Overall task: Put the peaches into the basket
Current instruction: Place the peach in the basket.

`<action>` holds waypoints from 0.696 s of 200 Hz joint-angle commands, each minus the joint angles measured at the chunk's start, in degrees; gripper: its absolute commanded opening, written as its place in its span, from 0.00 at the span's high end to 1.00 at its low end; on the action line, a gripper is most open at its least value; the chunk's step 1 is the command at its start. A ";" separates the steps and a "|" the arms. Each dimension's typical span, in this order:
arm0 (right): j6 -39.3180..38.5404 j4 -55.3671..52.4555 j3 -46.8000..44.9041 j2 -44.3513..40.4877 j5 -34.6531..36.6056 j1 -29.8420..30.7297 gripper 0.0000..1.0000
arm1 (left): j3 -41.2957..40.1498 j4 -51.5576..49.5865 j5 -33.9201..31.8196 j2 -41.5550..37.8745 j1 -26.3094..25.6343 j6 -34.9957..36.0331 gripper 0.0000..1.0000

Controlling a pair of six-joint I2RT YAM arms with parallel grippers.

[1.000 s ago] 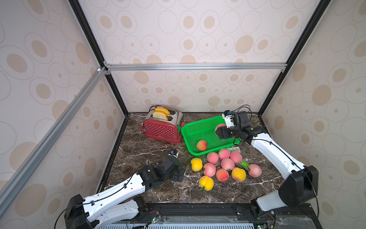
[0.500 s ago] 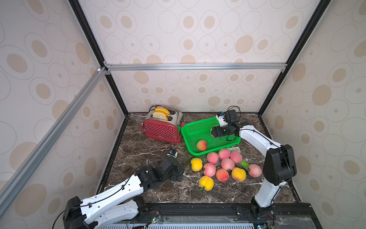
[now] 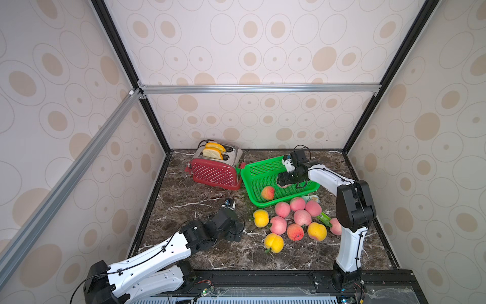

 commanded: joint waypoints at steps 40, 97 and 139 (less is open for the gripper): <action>0.37 1.05 -0.91 0.92 -1.37 -0.28 0.19 | -0.59 2.03 0.05 0.75 -0.47 0.40 0.01; 0.44 0.76 -0.12 1.88 -1.46 -0.27 0.18 | -0.48 1.95 -0.17 -0.51 -0.47 0.37 0.01; 0.64 0.46 0.32 2.54 -1.29 -0.23 0.18 | -0.21 1.42 -0.60 -0.76 -0.47 0.68 0.01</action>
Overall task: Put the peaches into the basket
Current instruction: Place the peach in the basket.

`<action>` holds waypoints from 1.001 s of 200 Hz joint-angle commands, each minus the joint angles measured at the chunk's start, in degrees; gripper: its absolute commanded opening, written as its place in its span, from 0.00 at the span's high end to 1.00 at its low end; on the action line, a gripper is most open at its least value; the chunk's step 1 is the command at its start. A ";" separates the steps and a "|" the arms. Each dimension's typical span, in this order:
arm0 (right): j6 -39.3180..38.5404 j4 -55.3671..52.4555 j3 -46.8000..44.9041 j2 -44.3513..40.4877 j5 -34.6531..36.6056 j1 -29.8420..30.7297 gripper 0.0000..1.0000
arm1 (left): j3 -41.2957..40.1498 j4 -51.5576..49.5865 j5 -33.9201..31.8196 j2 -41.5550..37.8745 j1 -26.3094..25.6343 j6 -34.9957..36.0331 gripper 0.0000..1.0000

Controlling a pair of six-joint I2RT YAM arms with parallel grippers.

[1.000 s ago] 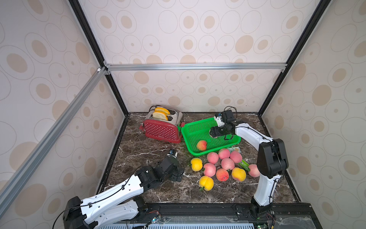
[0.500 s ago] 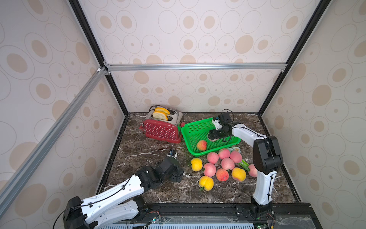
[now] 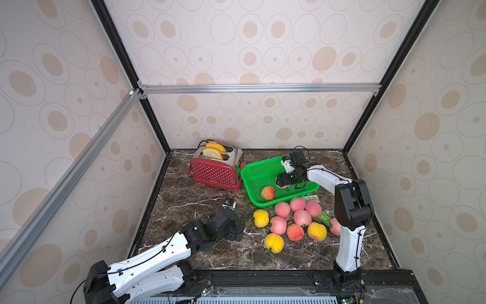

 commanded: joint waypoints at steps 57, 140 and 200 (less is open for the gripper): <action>0.69 -1.43 0.92 0.96 -0.06 -0.30 0.11 | 1.09 -0.75 -0.83 -0.58 -0.47 1.63 0.01; 0.64 -2.65 1.69 -3.98 -0.78 -0.21 0.00 | 1.68 -0.59 -0.56 -0.25 -0.52 2.44 0.01; -0.39 -5.32 2.73 -10.83 0.51 -0.14 0.00 | 1.73 0.23 1.33 1.41 -0.47 3.04 0.01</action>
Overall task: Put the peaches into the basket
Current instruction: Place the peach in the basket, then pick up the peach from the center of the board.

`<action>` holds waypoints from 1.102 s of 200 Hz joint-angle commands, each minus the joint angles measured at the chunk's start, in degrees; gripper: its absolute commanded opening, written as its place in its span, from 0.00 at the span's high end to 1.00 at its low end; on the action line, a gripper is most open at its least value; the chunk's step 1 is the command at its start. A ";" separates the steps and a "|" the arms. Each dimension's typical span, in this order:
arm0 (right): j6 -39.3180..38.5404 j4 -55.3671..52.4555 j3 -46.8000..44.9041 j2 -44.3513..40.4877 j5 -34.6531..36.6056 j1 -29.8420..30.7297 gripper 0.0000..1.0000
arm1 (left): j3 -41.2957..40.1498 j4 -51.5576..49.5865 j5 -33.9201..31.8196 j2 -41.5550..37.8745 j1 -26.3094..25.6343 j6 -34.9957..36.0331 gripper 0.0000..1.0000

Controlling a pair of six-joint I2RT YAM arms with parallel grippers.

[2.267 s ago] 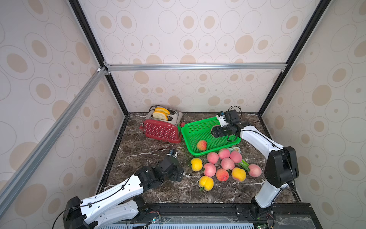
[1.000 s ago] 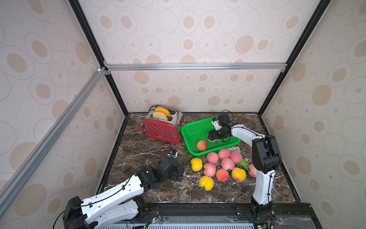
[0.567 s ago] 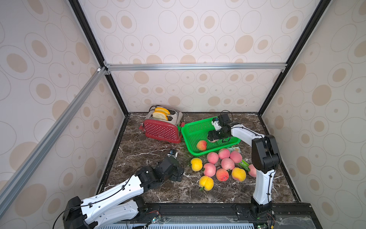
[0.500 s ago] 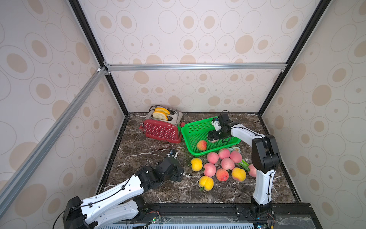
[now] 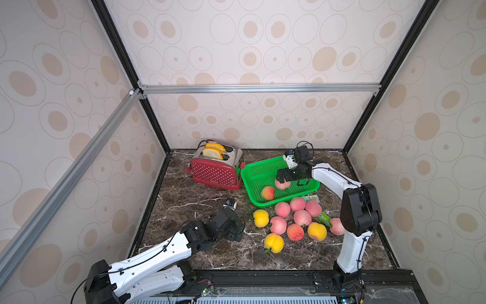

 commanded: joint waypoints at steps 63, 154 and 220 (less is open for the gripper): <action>-1.46 -3.08 -11.50 -23.10 1.83 0.99 0.00 | 2.01 3.08 7.37 1.86 -0.56 0.26 0.01; 0.21 -9.13 -31.48 -53.81 -0.42 7.96 0.00 | 4.23 11.58 8.00 11.79 -0.65 -3.53 0.01; 9.57 -14.46 -38.60 -66.79 -0.33 13.23 0.00 | 8.38 18.03 9.00 20.41 -0.67 -4.36 0.01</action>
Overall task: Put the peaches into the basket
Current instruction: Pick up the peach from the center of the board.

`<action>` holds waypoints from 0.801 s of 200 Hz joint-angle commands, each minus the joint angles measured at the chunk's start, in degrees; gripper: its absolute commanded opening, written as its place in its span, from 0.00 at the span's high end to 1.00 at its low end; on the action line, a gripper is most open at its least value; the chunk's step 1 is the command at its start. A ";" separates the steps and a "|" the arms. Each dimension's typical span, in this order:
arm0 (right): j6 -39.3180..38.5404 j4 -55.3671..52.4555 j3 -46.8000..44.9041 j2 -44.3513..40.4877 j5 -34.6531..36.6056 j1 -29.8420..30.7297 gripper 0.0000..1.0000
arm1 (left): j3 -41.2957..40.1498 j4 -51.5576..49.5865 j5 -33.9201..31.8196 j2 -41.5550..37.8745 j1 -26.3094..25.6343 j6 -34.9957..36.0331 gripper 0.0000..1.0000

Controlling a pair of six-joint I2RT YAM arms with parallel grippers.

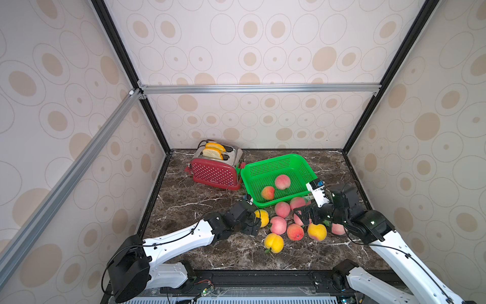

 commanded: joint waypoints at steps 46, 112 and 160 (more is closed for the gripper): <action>8.22 -2.91 -8.67 -9.88 -0.56 4.41 0.00 | 5.71 5.52 -1.22 8.47 -0.58 -1.94 0.01; 9.07 -5.18 -9.33 -14.28 -1.40 4.40 0.00 | 10.73 4.22 -3.84 15.42 -0.58 -0.78 0.01; 7.95 -0.96 -12.53 -14.16 -6.91 4.34 0.00 | 13.24 2.06 -4.98 19.60 -0.56 -1.16 0.01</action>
